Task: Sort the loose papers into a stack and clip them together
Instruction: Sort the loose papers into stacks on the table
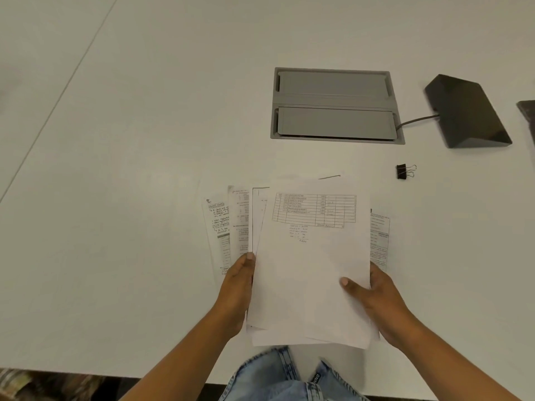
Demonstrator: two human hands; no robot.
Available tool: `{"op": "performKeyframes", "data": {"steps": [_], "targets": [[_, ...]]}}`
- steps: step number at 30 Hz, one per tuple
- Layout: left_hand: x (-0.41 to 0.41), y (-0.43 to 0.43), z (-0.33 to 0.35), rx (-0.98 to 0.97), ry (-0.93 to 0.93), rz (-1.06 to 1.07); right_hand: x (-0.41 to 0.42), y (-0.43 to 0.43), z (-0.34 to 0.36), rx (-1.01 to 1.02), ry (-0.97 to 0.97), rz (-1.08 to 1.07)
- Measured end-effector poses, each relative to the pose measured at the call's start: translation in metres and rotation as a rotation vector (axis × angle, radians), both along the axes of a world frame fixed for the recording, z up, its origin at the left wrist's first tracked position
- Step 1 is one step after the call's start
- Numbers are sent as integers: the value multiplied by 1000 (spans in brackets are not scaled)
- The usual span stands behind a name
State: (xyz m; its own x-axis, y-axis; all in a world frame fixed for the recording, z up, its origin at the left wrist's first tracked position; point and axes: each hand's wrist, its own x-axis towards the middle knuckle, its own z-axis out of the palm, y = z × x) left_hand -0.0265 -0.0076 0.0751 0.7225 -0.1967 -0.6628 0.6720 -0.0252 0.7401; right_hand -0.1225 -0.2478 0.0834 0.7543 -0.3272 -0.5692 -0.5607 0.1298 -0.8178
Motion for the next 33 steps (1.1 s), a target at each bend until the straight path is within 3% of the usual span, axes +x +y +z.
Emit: {"op": "performKeyframes", "data": {"steps": [8, 14, 16, 19, 21, 25, 33], "targets": [[-3, 1, 9, 38, -79, -69, -5, 3, -3, 161, -51, -83], [-3, 5, 9, 74, -86, -49, -8, -5, -12, 94, 32, -127], [-3, 10, 8, 85, -60, -29, -10, -10, -18, -59, 87, -149], [-3, 20, 5, 106, -28, 2, -18, -24, -34, -569, 218, -116], [-3, 29, 3, 124, -21, 24, -23, -32, -45, -757, 394, -93], [-4, 46, 1, 154, -20, 72, -19, -32, -54, -830, 735, -27], [-3, 59, -3, 169, -18, 124, -9, -46, -66, -655, 621, -141]]}}
